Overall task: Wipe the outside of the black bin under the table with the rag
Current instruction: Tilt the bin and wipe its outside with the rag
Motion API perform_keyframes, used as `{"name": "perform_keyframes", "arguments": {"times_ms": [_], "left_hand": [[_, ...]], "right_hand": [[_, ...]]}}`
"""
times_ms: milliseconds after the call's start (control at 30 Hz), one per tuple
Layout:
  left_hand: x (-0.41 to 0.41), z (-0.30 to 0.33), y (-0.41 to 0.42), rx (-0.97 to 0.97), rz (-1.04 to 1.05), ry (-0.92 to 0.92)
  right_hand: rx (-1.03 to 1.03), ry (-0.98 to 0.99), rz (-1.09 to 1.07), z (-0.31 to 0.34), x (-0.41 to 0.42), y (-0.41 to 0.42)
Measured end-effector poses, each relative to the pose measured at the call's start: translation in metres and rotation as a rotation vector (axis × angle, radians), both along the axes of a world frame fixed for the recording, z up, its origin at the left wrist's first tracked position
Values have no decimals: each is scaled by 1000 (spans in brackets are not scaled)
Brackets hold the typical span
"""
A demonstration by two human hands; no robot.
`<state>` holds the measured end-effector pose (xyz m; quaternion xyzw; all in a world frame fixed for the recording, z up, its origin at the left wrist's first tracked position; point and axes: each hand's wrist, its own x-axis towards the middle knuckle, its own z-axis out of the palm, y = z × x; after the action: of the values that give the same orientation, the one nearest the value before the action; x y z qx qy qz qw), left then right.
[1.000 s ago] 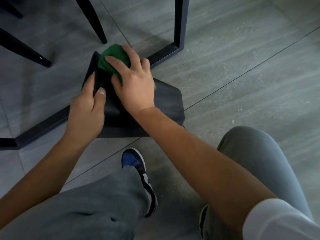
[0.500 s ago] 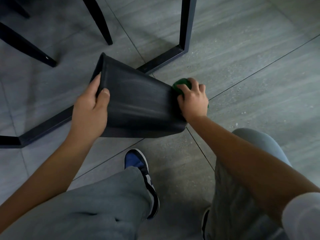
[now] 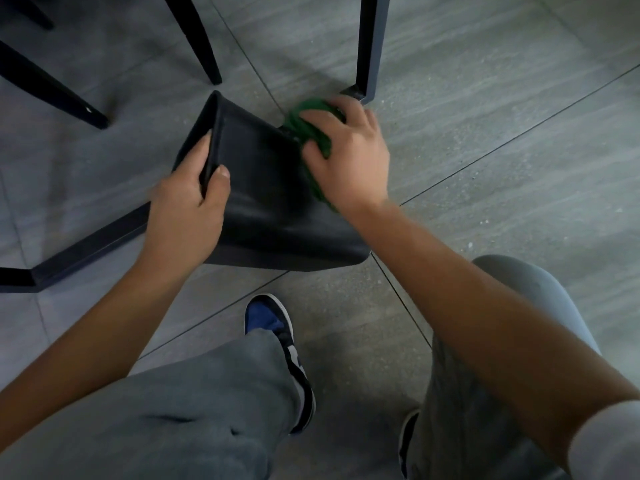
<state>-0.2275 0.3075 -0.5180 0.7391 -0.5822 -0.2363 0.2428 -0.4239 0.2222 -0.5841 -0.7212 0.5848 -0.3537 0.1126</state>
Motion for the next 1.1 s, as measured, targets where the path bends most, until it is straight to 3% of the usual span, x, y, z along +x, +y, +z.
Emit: {"name": "perform_keyframes", "arguments": {"times_ms": [133, 300, 433, 633, 800, 900, 1000, 1100], "left_hand": [[-5, 1, -4, -5, -2, 3], [-5, 0, -5, -17, 10, -5], [-1, 2, -4, -7, 21, 23], [-4, 3, -3, -15, -13, 28], [-3, 4, -2, 2, 17, 40], [-2, 6, -5, 21, -3, 69], [-7, 9, -14, 100, -138, 133], [-24, 10, -20, 210, -346, 97]], "right_hand": [[-93, 27, 123, 13, 31, 16], [-29, 93, 132, -7, 22, 29], [105, 198, 4, -43, -19, 35], [513, 293, -181, -65, -67, 29], [486, 70, -264, -47, -69, 33], [493, -227, -260, -17, -61, 29], [493, -485, -249, 17, -49, 26], [462, -550, -276, 34, -43, 20]]}}
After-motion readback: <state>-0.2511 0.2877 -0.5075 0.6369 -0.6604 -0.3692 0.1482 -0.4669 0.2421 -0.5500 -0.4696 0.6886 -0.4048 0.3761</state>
